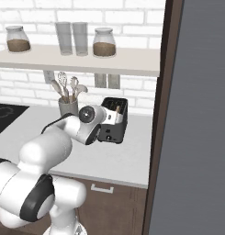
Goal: Start the toaster. Once the lever pops up, take the bread to the plate on the dining counter.
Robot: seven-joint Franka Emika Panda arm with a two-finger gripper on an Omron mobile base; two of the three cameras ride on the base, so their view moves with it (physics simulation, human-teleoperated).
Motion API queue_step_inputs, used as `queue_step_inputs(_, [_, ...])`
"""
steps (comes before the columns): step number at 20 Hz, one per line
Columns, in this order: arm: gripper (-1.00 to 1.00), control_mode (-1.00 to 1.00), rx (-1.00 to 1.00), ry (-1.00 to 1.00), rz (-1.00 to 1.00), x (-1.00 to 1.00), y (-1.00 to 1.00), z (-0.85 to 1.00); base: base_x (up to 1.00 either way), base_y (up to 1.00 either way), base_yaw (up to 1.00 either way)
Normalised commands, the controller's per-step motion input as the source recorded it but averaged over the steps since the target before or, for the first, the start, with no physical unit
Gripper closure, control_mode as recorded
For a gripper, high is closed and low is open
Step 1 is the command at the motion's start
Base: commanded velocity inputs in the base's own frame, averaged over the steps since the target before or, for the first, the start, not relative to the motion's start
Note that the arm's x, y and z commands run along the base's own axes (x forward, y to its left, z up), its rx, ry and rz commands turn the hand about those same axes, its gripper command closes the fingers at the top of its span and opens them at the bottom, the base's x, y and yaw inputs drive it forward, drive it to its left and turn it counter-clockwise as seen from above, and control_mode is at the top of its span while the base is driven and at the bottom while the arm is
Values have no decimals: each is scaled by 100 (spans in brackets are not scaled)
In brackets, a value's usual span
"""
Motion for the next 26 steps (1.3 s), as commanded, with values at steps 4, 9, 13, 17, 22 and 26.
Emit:
queue_step_inputs(4, [-100, -100, 0, -5, 0, 0, 0, 0, 0, 0, 0])
queue_step_inputs(9, [-100, -100, 0, -4, 0, -3, 0, 0, 0, 0, 0])
queue_step_inputs(13, [-100, -100, 0, -3, 0, -6, 0, 0, 0, 0, 0])
queue_step_inputs(17, [-100, -100, 0, -4, 0, -3, 0, 0, 0, 0, 0])
queue_step_inputs(22, [-100, -100, 0, -3, 0, -3, 0, 0, 0, 0, 0])
queue_step_inputs(26, [-100, -100, 0, -1, 0, -5, 0, 0, 0, 0, 0])
